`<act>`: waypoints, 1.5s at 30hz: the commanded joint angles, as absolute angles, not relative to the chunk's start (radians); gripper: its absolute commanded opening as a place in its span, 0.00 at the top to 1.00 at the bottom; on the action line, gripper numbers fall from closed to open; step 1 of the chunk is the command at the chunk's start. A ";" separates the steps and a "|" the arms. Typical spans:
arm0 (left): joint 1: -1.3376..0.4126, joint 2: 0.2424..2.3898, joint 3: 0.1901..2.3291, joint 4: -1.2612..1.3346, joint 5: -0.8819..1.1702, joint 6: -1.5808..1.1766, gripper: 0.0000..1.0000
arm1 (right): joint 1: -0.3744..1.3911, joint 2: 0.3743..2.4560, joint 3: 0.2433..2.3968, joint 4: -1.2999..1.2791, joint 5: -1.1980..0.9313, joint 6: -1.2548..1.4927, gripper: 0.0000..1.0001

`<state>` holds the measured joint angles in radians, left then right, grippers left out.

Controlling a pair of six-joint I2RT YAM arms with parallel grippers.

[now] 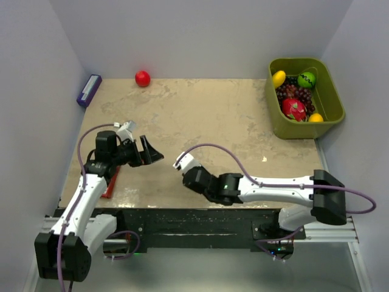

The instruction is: Fold the paper box

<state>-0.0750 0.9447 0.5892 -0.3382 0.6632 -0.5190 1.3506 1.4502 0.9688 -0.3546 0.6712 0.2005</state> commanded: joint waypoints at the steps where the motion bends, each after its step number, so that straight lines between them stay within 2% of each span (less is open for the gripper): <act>1: -0.090 0.841 0.672 -0.367 0.517 -0.333 0.05 | 1.211 1.344 0.945 -0.341 0.307 0.158 0.89; 3: -0.118 0.799 0.649 -0.312 0.613 -0.318 0.06 | 1.139 1.322 0.943 -0.330 0.179 0.126 0.89; 8: -0.231 0.818 0.655 -0.245 0.683 -0.279 0.10 | 1.033 1.344 0.982 -0.356 -0.038 0.077 0.89; 13: -0.313 0.841 0.706 -0.270 0.580 -0.189 0.14 | 0.979 1.382 1.005 -0.390 -0.198 0.049 0.89; 16: -0.334 0.836 0.687 -0.220 0.592 -0.179 0.16 | 0.960 1.385 1.009 -0.393 -0.248 0.041 0.89; 23: -0.379 0.862 0.660 -0.117 0.594 -0.169 0.24 | 0.943 1.394 1.015 -0.391 -0.304 0.032 0.89; 33: -0.494 0.925 0.669 -0.045 0.543 -0.127 0.27 | 0.936 1.405 1.016 -0.385 -0.324 0.028 0.90; 45: -0.529 0.951 0.666 -0.043 0.500 -0.117 0.43 | 0.931 1.430 1.014 -0.379 -0.328 0.025 0.92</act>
